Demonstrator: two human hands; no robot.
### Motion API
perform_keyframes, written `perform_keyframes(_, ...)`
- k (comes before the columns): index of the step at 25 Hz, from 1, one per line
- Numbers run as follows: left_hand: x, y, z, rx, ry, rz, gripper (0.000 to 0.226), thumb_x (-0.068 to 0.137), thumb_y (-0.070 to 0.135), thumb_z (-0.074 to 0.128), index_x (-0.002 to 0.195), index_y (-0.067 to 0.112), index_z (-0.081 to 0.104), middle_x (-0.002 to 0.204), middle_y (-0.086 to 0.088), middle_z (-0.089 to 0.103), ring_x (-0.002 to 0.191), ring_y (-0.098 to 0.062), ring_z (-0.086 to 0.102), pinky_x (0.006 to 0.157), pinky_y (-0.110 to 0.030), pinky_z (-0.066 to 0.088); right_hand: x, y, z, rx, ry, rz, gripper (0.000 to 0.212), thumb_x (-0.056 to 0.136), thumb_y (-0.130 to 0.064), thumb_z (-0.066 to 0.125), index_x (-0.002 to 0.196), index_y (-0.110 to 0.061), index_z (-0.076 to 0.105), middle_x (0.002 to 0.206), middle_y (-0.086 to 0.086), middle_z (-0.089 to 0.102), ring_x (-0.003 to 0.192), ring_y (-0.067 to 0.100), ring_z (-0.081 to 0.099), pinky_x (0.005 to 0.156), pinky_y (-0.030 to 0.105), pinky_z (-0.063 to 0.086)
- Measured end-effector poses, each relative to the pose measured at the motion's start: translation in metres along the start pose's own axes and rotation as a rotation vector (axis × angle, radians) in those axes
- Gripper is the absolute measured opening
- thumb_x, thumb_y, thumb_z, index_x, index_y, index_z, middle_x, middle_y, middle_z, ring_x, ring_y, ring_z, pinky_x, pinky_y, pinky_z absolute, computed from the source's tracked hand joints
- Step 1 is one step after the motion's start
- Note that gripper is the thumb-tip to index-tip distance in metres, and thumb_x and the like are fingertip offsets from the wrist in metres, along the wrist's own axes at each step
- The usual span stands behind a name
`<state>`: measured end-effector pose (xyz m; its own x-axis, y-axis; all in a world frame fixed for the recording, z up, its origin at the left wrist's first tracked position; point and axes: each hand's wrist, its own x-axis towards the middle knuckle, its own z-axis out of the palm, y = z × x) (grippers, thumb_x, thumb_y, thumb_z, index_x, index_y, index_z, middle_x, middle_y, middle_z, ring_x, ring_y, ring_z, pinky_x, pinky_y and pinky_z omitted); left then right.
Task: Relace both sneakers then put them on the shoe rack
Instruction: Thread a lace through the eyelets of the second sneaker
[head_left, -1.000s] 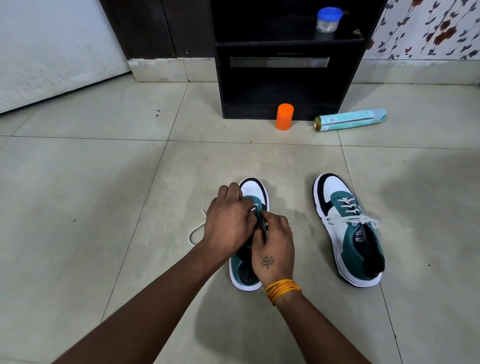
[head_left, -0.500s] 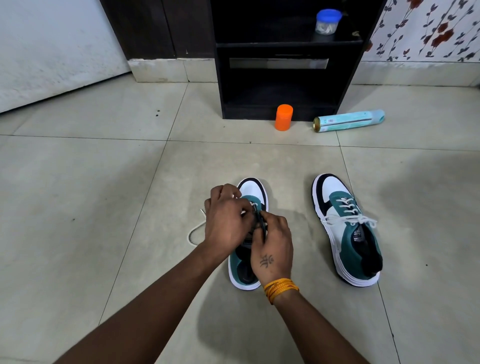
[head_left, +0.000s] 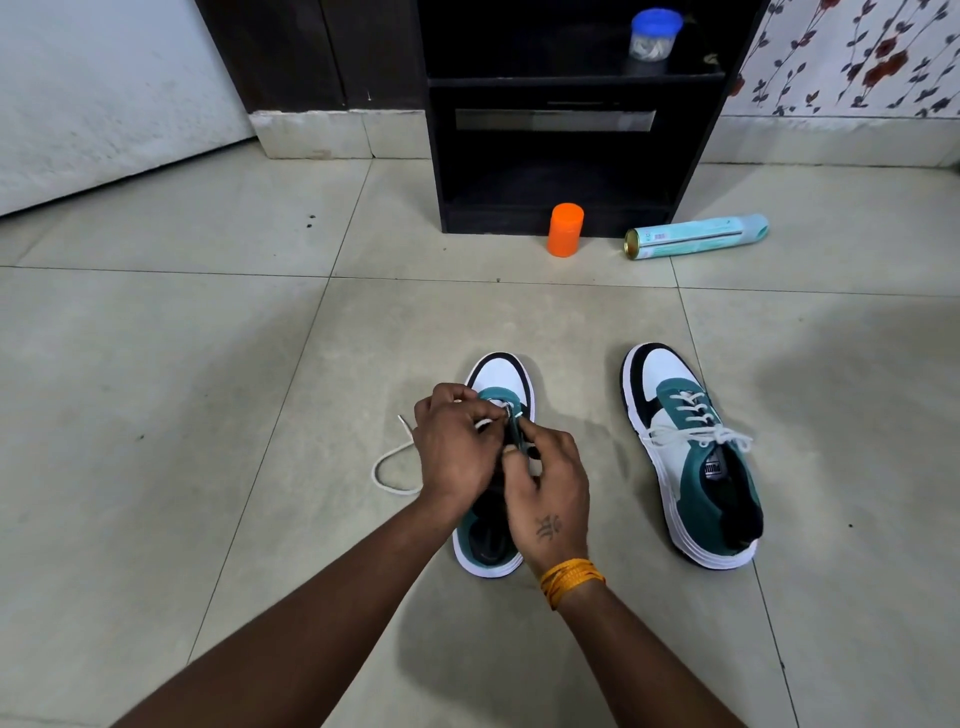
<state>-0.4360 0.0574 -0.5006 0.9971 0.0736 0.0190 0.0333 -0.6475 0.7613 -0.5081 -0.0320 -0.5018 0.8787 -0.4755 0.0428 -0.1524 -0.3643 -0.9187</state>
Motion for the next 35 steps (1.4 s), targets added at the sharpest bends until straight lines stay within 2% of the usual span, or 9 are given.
perform_keyframes(4, -0.003, -0.002, 0.003, -0.016, 0.041, 0.011, 0.011, 0.087, 0.02, 0.079, 0.087, 0.03, 0.082, 0.112, 0.009, 0.06, 0.117, -0.021, 0.049, 0.095, -0.026, 0.036, 0.023, 0.01, -0.01, 0.008, 0.001, 0.012, 0.035, 0.091, -0.023, 0.047, 0.116, -0.029, 0.071, 0.096, -0.007, 0.075, 0.089, 0.016, 0.069, 0.084, 0.034, 0.054)
perform_keyframes(8, -0.008, -0.004, 0.003, -0.078, 0.043, 0.062, 0.014, 0.085, 0.018, 0.078, 0.089, 0.031, 0.081, 0.112, 0.008, 0.06, 0.113, -0.017, 0.048, 0.101, -0.038, 0.044, 0.054, 0.013, -0.019, -0.287, -0.18, -0.297, 0.016, 0.095, -0.019, 0.057, 0.101, -0.028, 0.069, 0.095, -0.009, 0.072, 0.085, 0.018, 0.067, 0.074, 0.038, 0.055)
perform_keyframes(10, -0.012, -0.003, -0.002, -0.088, 0.089, 0.096, 0.016, 0.084, 0.019, 0.077, 0.094, 0.031, 0.079, 0.115, 0.007, 0.059, 0.114, -0.018, 0.048, 0.101, -0.042, 0.045, 0.061, 0.011, -0.022, -0.466, -0.215, -0.362, 0.012, 0.097, -0.026, 0.051, 0.098, -0.026, 0.063, 0.098, -0.004, 0.068, 0.086, 0.026, 0.065, 0.069, 0.039, 0.052)
perform_keyframes(13, -0.028, -0.01, -0.012, -0.022, 0.171, 0.24, 0.022, 0.088, 0.026, 0.076, 0.107, 0.022, 0.066, 0.118, 0.004, 0.053, 0.11, -0.02, 0.05, 0.095, -0.038, 0.046, 0.063, 0.017, -0.034, -0.668, -0.163, -0.286, 0.015, 0.096, -0.027, 0.044, 0.097, -0.018, 0.056, 0.098, 0.006, 0.064, 0.085, 0.035, 0.065, 0.067, 0.041, 0.051)
perform_keyframes(17, -0.054, -0.018, -0.016, -0.058, 0.144, 0.213, 0.024, 0.098, 0.035, 0.069, 0.094, 0.02, 0.051, 0.095, 0.007, 0.052, 0.086, -0.017, 0.053, 0.073, -0.041, 0.05, 0.06, 0.021, -0.047, -0.967, -0.231, -0.068, 0.015, 0.092, -0.015, 0.053, 0.104, -0.009, 0.061, 0.105, 0.014, 0.068, 0.097, 0.037, 0.068, 0.071, 0.036, 0.049)
perform_keyframes(22, -0.052, -0.021, -0.016, -0.096, 0.147, 0.188, 0.023, 0.095, 0.034, 0.073, 0.09, 0.023, 0.053, 0.088, 0.011, 0.055, 0.082, -0.014, 0.056, 0.07, -0.038, 0.049, 0.049, -0.003, -0.028, -0.831, -0.317, -0.39, 0.016, 0.101, -0.026, 0.049, 0.111, -0.019, 0.059, 0.098, 0.007, 0.069, 0.085, 0.038, 0.069, 0.064, 0.037, 0.046)
perform_keyframes(27, -0.056, -0.033, -0.018, -0.119, 0.142, 0.199, 0.021, 0.097, 0.041, 0.068, 0.098, 0.023, 0.057, 0.096, 0.012, 0.058, 0.087, -0.015, 0.058, 0.072, -0.041, 0.052, 0.058, 0.014, -0.039, -0.786, -0.331, -0.287, 0.018, 0.096, -0.031, 0.045, 0.092, -0.017, 0.056, 0.093, 0.009, 0.066, 0.084, 0.039, 0.065, 0.062, 0.035, 0.036)
perform_keyframes(31, -0.057, -0.036, -0.018, -0.108, 0.138, 0.229, 0.021, 0.099, 0.042, 0.066, 0.101, 0.023, 0.058, 0.099, 0.013, 0.059, 0.091, -0.015, 0.06, 0.072, -0.04, 0.053, 0.057, 0.006, -0.037, -0.579, -0.322, -0.35, 0.019, 0.102, -0.031, 0.05, 0.114, -0.023, 0.062, 0.096, 0.006, 0.073, 0.087, 0.033, 0.066, 0.066, 0.037, 0.046)
perform_keyframes(35, -0.058, -0.034, -0.018, -0.122, 0.135, 0.228, 0.021, 0.1, 0.043, 0.065, 0.102, 0.022, 0.059, 0.099, 0.013, 0.058, 0.091, -0.015, 0.059, 0.072, -0.039, 0.053, 0.06, 0.002, -0.033, -0.583, -0.304, -0.44, 0.018, 0.102, -0.032, 0.052, 0.115, -0.024, 0.061, 0.099, 0.005, 0.071, 0.085, 0.033, 0.065, 0.063, 0.036, 0.044)
